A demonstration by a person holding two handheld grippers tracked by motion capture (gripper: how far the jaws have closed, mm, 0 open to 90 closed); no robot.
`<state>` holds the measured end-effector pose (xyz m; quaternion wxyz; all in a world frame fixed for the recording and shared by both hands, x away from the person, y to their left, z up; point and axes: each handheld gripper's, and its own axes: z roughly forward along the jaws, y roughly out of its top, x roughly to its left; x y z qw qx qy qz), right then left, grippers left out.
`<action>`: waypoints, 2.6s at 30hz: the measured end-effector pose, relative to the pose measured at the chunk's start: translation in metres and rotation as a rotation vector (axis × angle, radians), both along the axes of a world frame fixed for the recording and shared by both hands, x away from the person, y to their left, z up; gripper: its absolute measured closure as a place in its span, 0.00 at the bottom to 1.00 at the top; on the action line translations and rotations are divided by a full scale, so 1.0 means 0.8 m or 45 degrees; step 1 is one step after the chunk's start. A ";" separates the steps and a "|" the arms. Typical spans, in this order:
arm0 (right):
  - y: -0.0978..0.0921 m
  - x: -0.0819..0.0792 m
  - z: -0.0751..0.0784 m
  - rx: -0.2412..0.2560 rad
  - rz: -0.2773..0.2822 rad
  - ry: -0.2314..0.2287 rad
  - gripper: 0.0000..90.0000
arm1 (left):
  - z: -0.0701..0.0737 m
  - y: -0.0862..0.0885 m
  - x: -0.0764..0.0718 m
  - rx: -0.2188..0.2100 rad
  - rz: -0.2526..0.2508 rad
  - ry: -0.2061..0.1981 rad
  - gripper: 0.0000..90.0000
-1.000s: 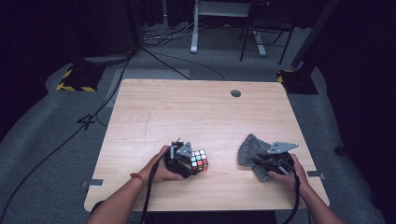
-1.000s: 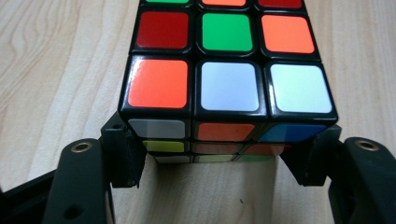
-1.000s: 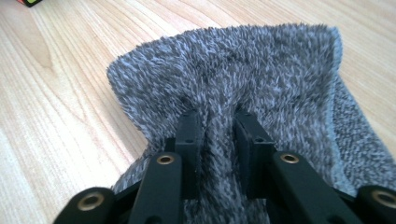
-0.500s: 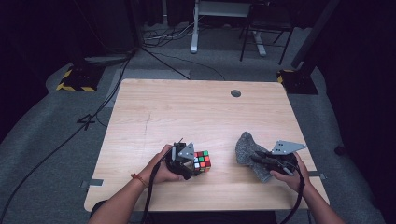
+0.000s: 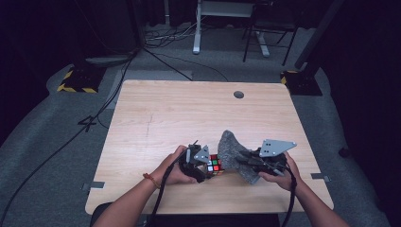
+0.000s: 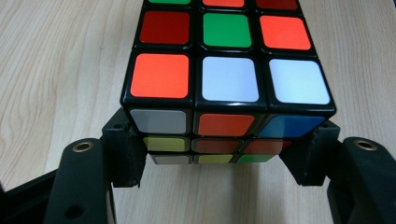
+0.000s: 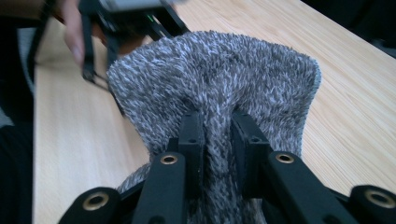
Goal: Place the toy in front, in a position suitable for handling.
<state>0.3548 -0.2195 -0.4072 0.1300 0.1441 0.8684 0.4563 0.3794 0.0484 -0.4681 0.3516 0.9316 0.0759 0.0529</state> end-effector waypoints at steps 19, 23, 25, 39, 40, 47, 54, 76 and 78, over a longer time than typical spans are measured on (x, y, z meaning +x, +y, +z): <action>0.040 0.006 -0.020 -0.155 -0.022 0.006 0.84 | 0.005 -0.011 -0.006 0.031 -0.008 -0.038 0.38; 0.027 0.012 -0.028 -0.158 -0.061 0.033 0.84 | 0.006 -0.001 -0.010 0.005 -0.002 -0.037 0.38; 0.020 0.013 -0.034 -0.155 -0.067 0.057 0.84 | 0.009 0.004 -0.011 -0.004 0.005 -0.036 0.38; 0.035 -0.020 -0.017 -0.064 0.118 0.026 0.84 | 0.007 -0.021 -0.014 -0.004 -0.049 -0.036 0.38; 0.036 -0.019 -0.016 -0.071 0.114 0.010 0.84 | 0.006 -0.024 -0.014 -0.005 -0.052 -0.041 0.38; 0.026 -0.006 -0.021 -0.061 0.046 0.024 0.84 | 0.005 -0.023 -0.017 -0.002 -0.062 -0.031 0.38; 0.001 0.015 -0.033 -0.066 -0.066 0.067 0.85 | 0.015 -0.012 -0.016 -0.043 -0.042 -0.046 0.38; 0.045 -0.024 -0.015 -0.084 0.106 -0.054 0.85 | 0.008 -0.026 -0.019 0.014 -0.061 -0.041 0.38; 0.045 -0.020 -0.016 -0.087 0.091 -0.062 0.85 | 0.009 -0.024 -0.019 0.011 -0.054 -0.044 0.38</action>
